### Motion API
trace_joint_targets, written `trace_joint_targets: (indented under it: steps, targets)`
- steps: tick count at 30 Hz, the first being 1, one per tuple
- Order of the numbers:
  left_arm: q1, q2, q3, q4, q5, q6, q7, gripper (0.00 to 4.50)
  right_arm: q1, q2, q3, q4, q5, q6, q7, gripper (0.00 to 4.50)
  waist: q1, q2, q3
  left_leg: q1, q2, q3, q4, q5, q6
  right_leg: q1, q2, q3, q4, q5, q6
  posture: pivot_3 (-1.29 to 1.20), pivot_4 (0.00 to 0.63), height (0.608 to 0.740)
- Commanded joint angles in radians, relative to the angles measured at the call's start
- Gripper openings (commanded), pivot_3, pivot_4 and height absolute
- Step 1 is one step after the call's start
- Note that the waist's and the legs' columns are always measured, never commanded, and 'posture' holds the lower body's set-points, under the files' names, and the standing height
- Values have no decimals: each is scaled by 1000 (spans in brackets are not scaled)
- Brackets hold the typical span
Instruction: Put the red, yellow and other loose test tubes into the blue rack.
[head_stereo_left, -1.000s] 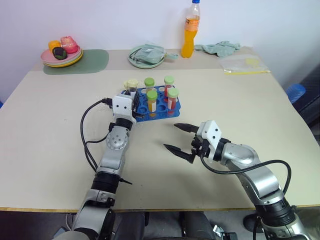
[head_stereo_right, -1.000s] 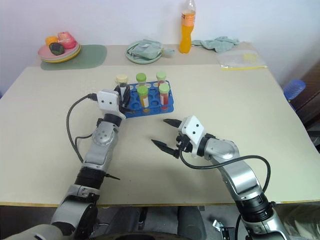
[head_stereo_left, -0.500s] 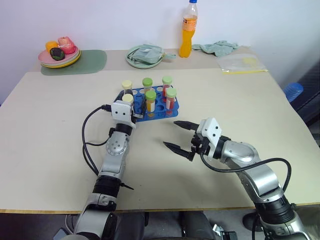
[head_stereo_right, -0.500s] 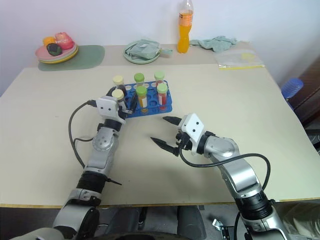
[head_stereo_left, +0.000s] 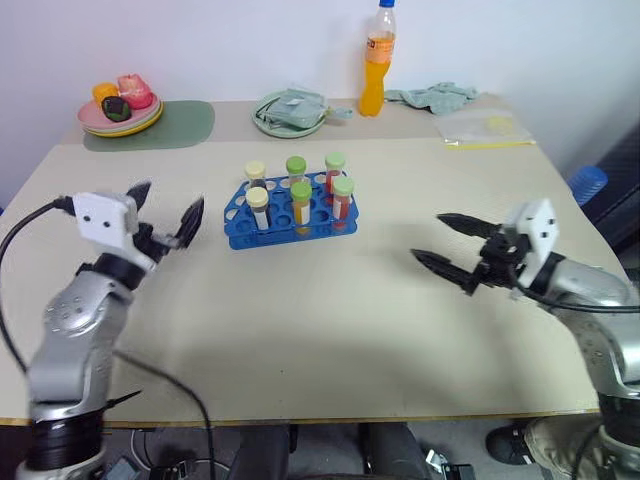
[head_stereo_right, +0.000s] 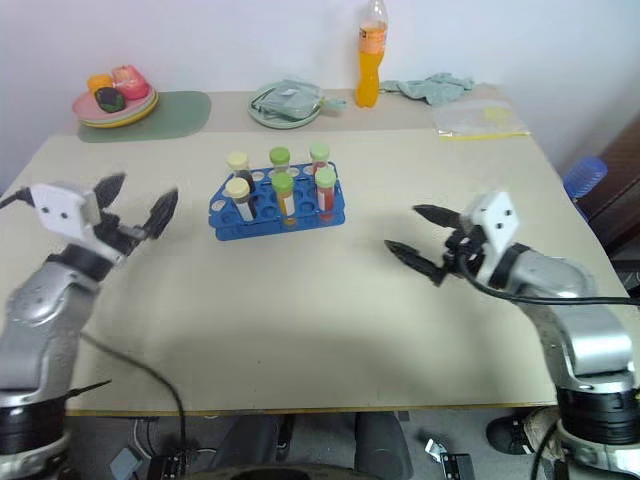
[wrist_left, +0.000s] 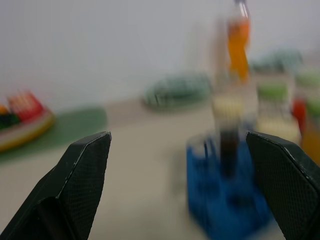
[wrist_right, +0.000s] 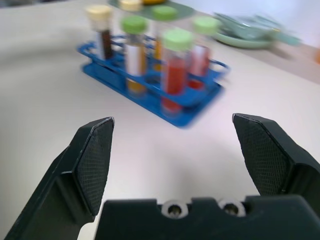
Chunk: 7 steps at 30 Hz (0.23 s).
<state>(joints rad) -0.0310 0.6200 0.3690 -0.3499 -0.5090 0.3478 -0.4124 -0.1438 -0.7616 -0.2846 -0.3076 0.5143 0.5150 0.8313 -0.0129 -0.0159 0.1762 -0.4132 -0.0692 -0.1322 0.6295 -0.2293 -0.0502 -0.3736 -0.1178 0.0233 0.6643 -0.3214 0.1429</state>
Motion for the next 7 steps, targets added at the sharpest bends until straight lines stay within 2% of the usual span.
trace_joint_targets:
  steps: [1, 7]
  targets:
    - [45, 72, 74, 4, -50, 42, -106, 4419, 40, -50, -69, 35, -5, -33, 41, 4197, 2, 0, 0, 1, 0, 1, 0, 0, 0, 1, 0, 0, 0, 0, 0, 0, 150, 740]
    - [69, 88, 49, 35, -2, 49, -140, 4419, 75, -66, -64, 68, -29, -83, 69, 4197, 0, 1, 0, 3, 1, 0, -1, 0, 1, 2, -1, 1, -1, 0, 0, 0, 150, 740]
